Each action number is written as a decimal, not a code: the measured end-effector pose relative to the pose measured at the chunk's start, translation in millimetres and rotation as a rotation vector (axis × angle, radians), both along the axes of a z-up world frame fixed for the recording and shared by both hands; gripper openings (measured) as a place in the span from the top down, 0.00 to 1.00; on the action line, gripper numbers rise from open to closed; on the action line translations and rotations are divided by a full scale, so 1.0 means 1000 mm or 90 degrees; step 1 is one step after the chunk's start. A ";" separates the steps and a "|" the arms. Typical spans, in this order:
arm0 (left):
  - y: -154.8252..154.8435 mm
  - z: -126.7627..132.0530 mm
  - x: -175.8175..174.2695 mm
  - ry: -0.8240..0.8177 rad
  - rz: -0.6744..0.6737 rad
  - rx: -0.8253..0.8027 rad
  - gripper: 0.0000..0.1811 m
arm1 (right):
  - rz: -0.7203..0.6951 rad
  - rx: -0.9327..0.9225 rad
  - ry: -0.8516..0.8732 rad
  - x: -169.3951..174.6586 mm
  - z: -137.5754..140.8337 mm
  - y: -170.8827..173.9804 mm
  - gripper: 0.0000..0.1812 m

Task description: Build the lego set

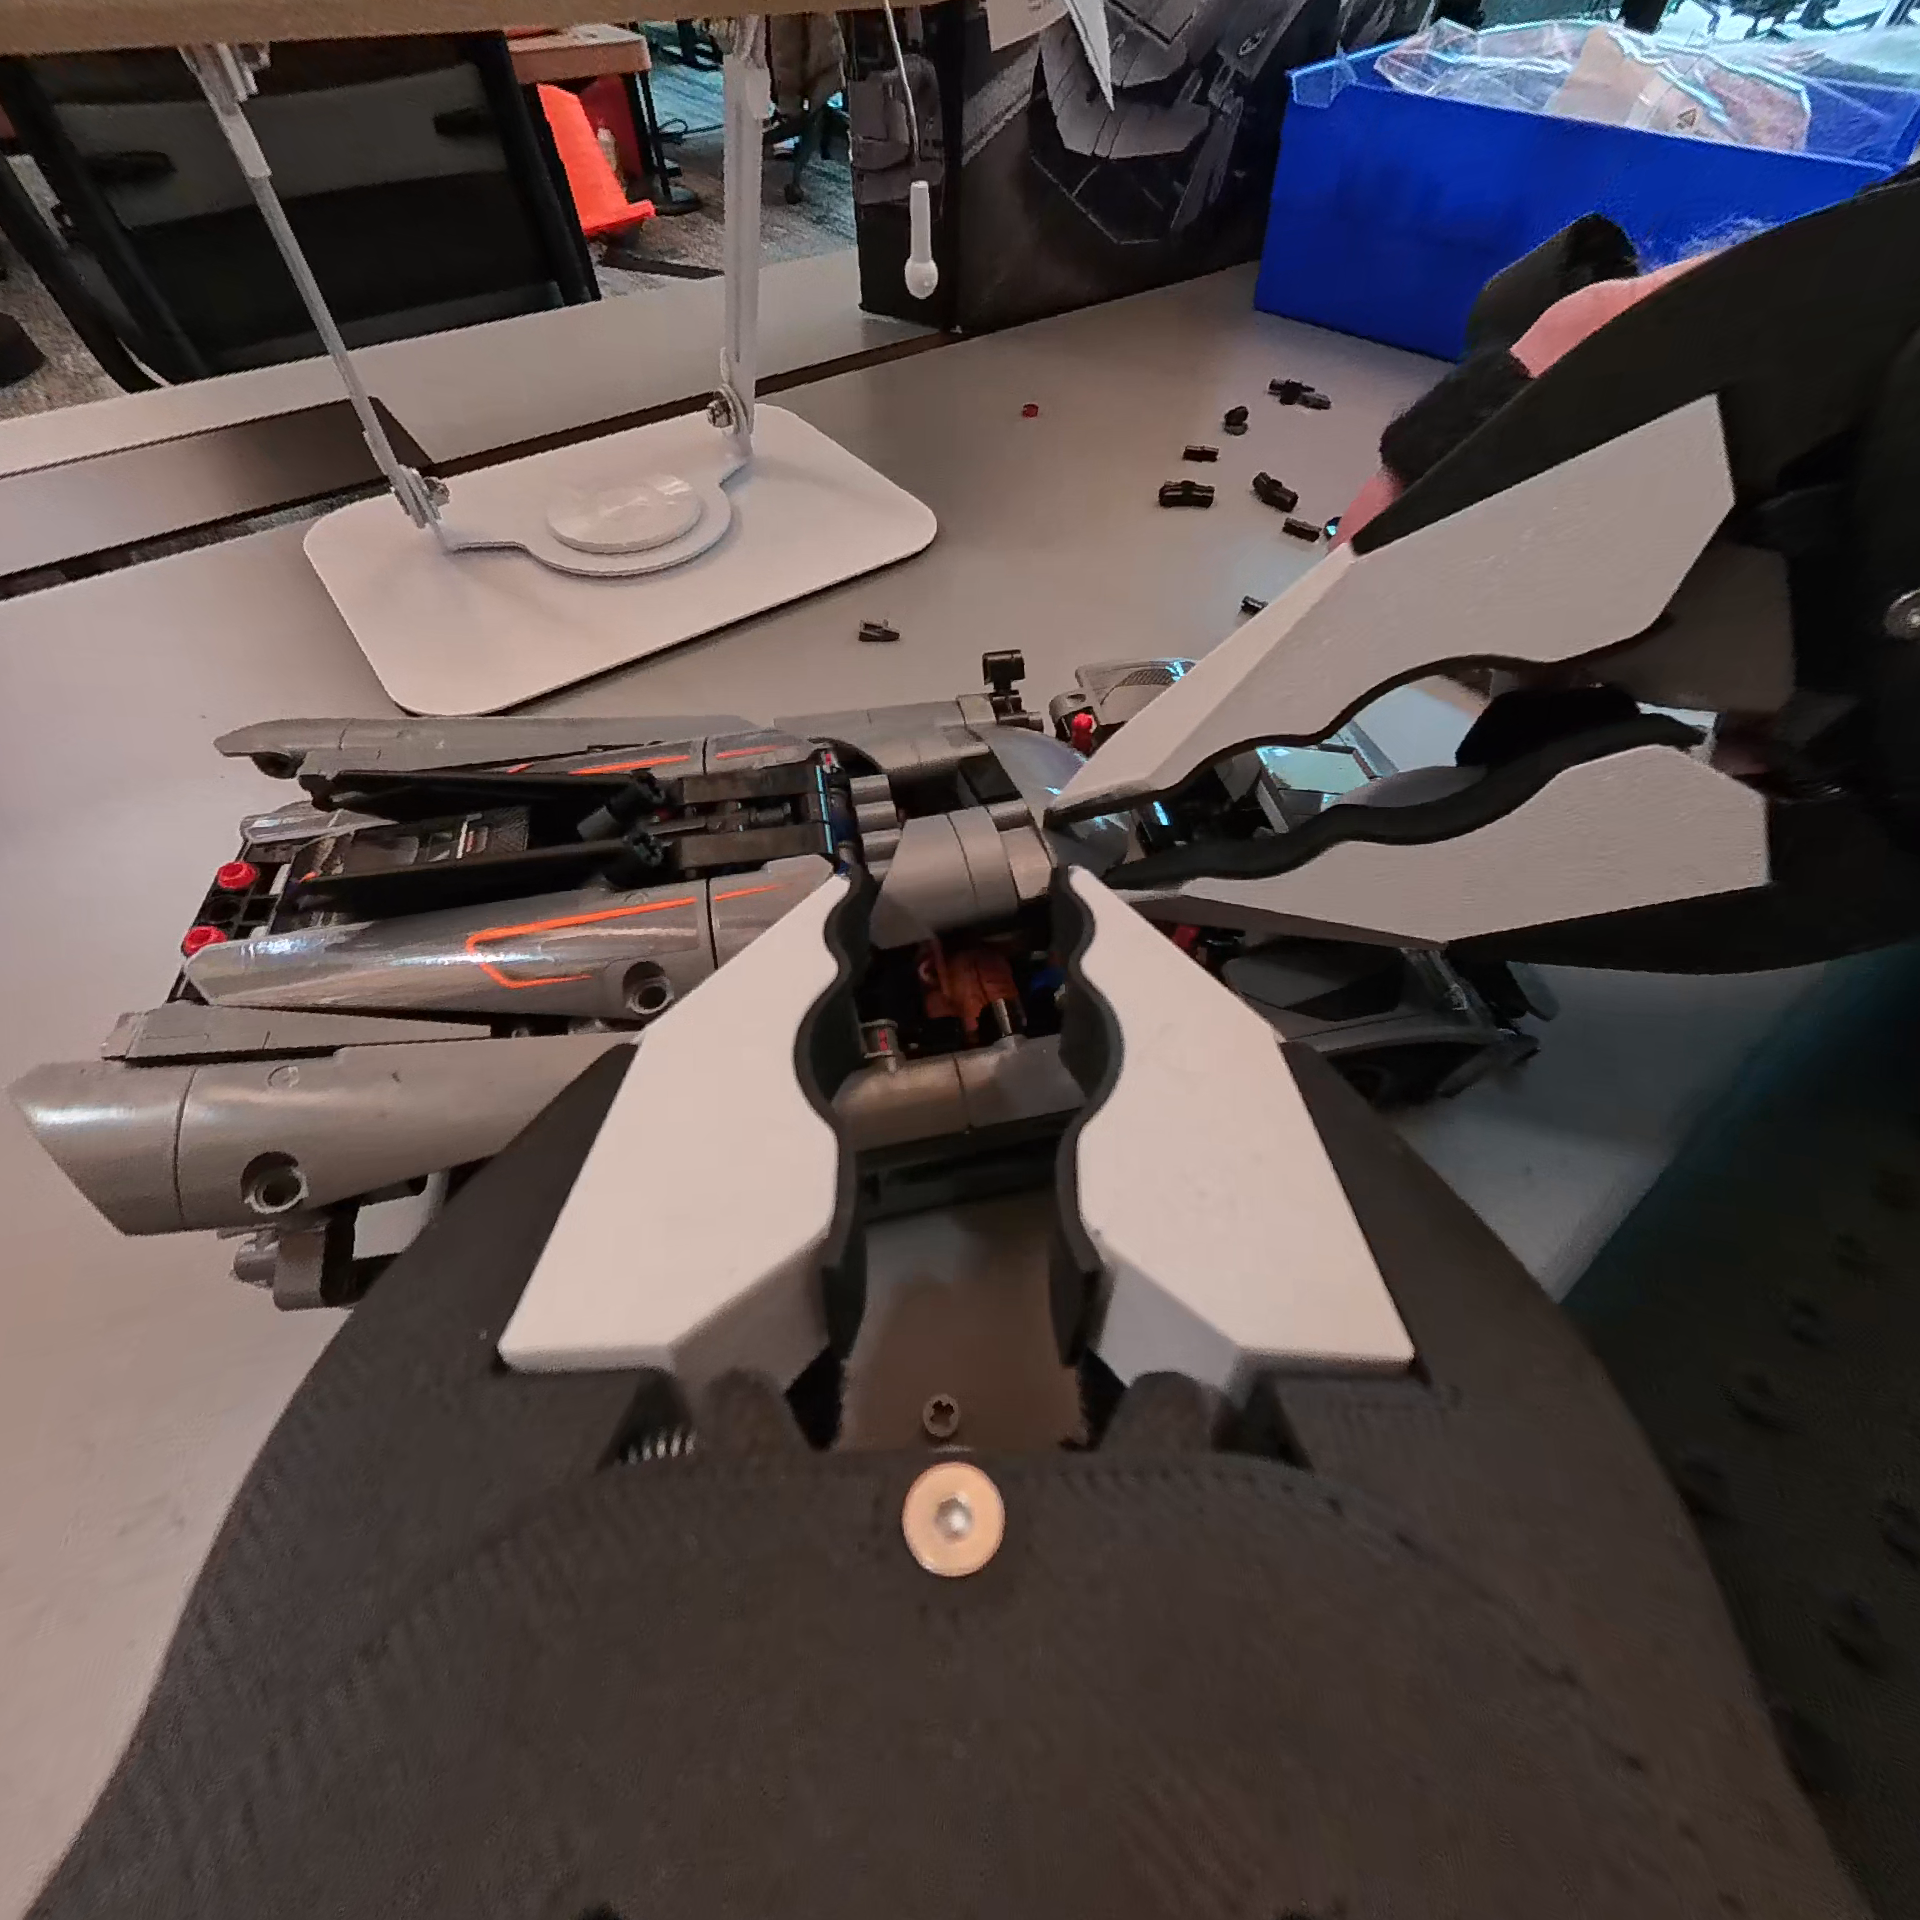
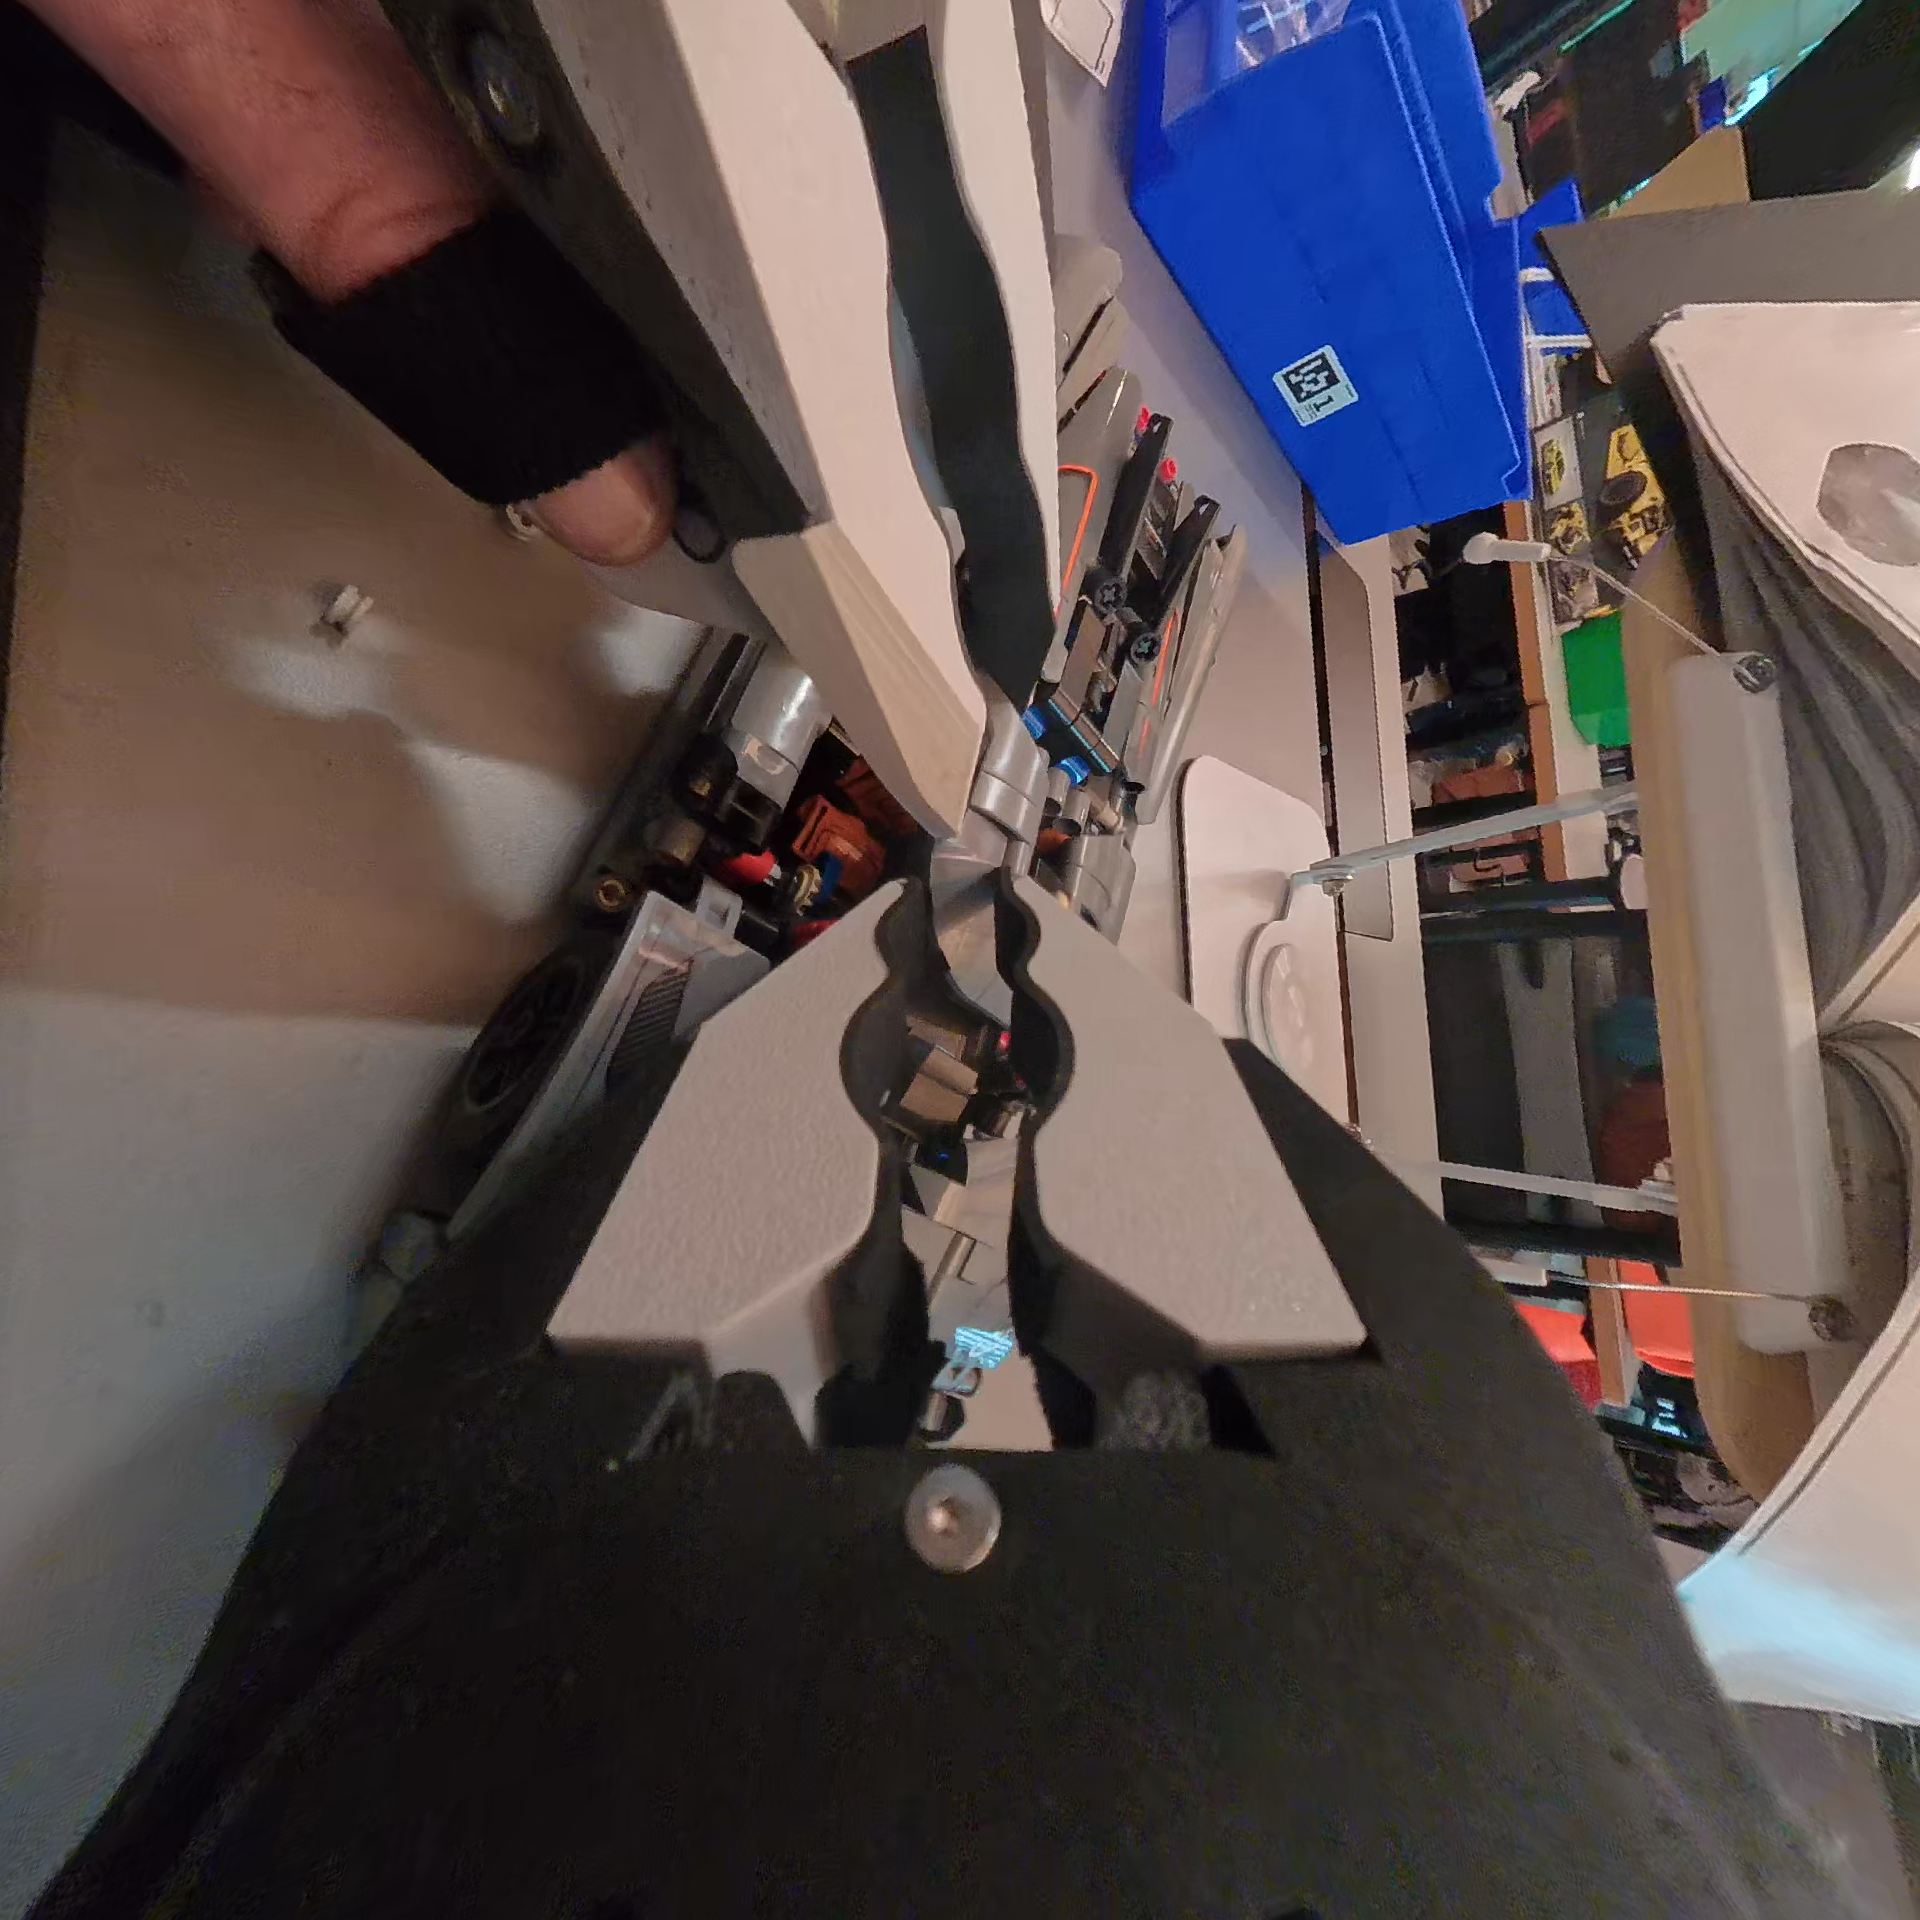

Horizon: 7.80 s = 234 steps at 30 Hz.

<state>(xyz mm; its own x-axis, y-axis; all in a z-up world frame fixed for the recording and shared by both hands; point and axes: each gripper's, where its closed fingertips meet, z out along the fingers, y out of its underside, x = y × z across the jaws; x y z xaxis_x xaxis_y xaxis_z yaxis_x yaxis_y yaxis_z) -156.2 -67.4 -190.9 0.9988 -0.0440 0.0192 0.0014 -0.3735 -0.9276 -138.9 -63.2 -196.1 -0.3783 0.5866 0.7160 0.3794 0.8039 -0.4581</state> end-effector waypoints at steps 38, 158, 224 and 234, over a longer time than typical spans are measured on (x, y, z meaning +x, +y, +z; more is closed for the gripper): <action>0.000 -0.002 -0.006 -0.014 0.019 -0.002 0.86 | -0.086 -0.412 -0.187 -0.007 -0.013 0.017 0.70; -0.011 -0.002 -0.098 -0.169 -0.014 0.020 0.82 | -0.117 -0.375 -0.206 0.012 -0.019 0.016 0.64; -0.009 -0.003 -0.102 -0.172 0.003 0.022 0.85 | -0.101 -0.413 -0.259 0.009 -0.014 0.015 0.64; -0.009 -0.003 -0.101 -0.166 -0.001 0.019 0.86 | -0.109 -0.374 -0.255 0.010 -0.015 0.017 0.63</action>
